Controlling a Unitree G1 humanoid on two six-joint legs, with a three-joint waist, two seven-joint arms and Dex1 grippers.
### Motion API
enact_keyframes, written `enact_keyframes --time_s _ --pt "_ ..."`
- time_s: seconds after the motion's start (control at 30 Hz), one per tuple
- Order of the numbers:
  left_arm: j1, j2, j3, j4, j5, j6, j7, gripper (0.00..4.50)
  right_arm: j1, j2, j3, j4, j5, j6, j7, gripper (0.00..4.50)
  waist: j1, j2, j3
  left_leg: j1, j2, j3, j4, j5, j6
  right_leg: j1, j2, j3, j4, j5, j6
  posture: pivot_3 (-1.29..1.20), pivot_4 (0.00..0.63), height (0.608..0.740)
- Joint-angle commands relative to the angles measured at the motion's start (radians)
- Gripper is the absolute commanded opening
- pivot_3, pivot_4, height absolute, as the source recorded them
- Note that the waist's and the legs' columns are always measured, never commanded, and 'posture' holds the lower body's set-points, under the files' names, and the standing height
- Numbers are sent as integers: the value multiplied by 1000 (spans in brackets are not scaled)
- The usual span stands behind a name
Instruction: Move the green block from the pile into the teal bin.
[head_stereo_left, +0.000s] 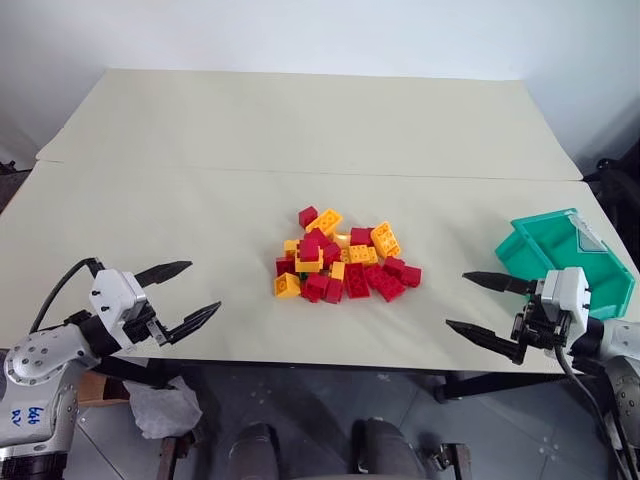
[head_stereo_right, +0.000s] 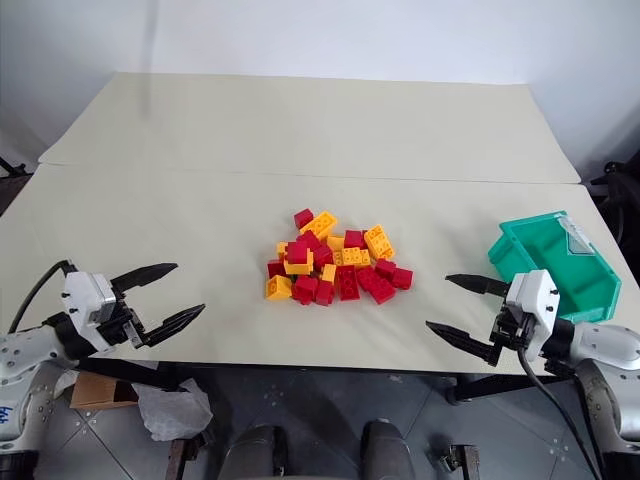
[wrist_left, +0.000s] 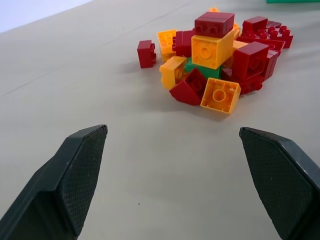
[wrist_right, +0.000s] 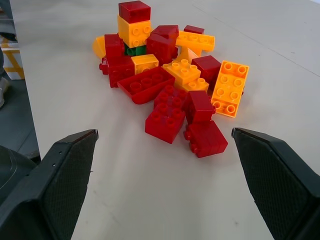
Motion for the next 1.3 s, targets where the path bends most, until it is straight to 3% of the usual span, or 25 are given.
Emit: enact_keyframes --time_s 0.03,0.3,0.6,0.7,0.83,1.1,1.3 --pt "7 11 8 -31 -25 25 -4 4500 1 18 -3 -13 7 -6 -15 4483 1 0 0 0 0 0 0 0 0 0 0 0 0 0 0 0 150 740" --pt "59 -15 127 62 -98 54 5 4500 -99 109 77 -91 40 31 -95 4483 -5 0 0 0 1 0 0 0 0 0 0 0 1 0 0 0 150 740" --pt "138 -16 198 175 -99 9 -31 4500 -161 124 129 -157 54 74 -127 4483 3 0 0 0 0 0 0 0 0 0 0 0 0 0 0 0 150 740" --pt "145 -6 159 77 -153 68 -79 3925 -130 94 96 -141 43 54 -104 4500 4 0 0 -1 0 0 0 0 1 0 0 0 0 0 0 0 150 740" --pt "82 8 93 -3 -179 121 -105 2678 -89 75 74 -129 33 38 -82 4500 5 -1 0 -1 0 0 0 -1 1 0 0 -1 0 0 0 0 150 740" --pt "-266 0 -284 -10 -77 193 -235 139 -58 74 48 -100 21 17 -92 4500 5 -1 0 -1 0 0 1 0 0 0 0 0 0 0 0 0 150 740" --pt "-485 -147 -441 164 25 142 -219 39 -8 78 10 -163 38 33 -135 4500 9 -1 0 -1 0 0 1 0 0 -1 0 0 1 0 0 0 150 740"
